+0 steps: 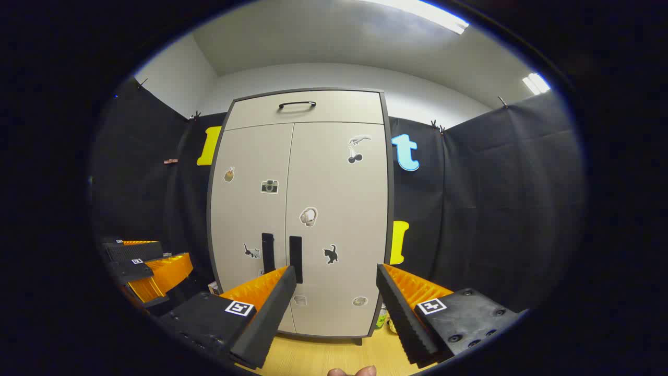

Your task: Open the right door of the double-door shoe cabinet with the right hand, and open the left door with the left hand.

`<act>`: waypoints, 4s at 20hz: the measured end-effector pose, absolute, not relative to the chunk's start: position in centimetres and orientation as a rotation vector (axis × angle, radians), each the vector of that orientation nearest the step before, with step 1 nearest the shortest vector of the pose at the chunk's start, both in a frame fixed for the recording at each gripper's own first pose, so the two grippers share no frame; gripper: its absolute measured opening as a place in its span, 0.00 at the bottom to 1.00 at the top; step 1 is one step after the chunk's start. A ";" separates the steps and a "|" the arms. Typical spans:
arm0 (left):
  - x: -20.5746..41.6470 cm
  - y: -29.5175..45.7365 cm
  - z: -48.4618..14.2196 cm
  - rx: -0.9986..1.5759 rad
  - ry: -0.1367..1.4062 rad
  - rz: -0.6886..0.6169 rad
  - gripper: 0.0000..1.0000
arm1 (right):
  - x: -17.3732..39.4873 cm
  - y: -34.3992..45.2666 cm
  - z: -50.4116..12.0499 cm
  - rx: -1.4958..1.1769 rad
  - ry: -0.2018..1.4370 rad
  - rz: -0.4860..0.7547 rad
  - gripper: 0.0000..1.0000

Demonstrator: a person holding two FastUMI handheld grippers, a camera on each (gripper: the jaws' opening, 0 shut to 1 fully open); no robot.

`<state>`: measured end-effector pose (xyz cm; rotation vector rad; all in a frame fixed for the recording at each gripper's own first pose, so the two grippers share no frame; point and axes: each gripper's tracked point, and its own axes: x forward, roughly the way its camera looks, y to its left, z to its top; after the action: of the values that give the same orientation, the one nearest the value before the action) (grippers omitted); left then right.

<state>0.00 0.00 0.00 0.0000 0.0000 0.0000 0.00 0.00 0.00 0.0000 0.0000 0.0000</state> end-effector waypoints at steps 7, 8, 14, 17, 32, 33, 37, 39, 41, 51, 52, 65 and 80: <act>0.4 -0.1 -0.2 -0.013 0.006 -0.005 0.95 | 0.1 0.2 0.0 0.001 0.007 0.000 0.98; 0.5 -0.2 -0.1 -0.014 0.006 -0.009 0.95 | 0.1 0.2 0.1 0.004 0.004 0.002 0.97; 0.7 -0.2 0.0 0.006 0.004 -0.010 0.95 | 0.1 0.6 0.5 0.010 -0.003 0.014 0.98; 0.8 0.1 -0.1 0.009 0.010 -0.003 0.95 | 0.3 0.7 0.3 0.015 0.002 0.017 0.97; 1.3 1.5 -0.9 0.025 0.024 -0.007 0.95 | 12.2 7.9 -3.9 0.015 0.030 0.108 0.98; 1.4 1.5 -1.2 0.018 0.027 -0.013 0.95 | 13.4 8.2 -4.6 0.010 0.041 0.106 0.97; 1.8 2.0 -2.1 -0.007 0.046 -0.021 0.95 | 17.9 8.9 -7.8 -0.005 0.094 0.091 0.96; 1.9 2.4 -2.4 -0.005 0.052 -0.018 0.95 | 19.6 9.0 -8.9 -0.014 0.104 0.085 0.96; 1.9 3.1 -2.9 -0.001 0.057 -0.009 0.95 | 21.0 9.1 -10.1 -0.018 0.117 0.080 0.93; 1.7 4.6 -3.8 -0.012 0.076 0.010 0.95 | 23.7 9.5 -12.4 0.006 0.154 0.020 0.44; 1.7 4.6 -3.8 -0.013 0.073 0.009 0.95 | 23.5 9.8 -11.7 -0.005 0.144 0.009 0.44; -1.0 5.0 -3.4 -0.023 0.069 0.051 0.95 | 23.2 9.6 -12.1 0.048 0.135 0.015 0.13; -2.4 3.9 -2.9 -0.011 0.072 0.085 0.95 | 19.0 8.0 -10.3 0.089 0.103 0.154 0.13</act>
<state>-2.41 3.90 -2.90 -0.0107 0.0716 0.0847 18.99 8.00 -10.31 0.0893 0.1032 0.1541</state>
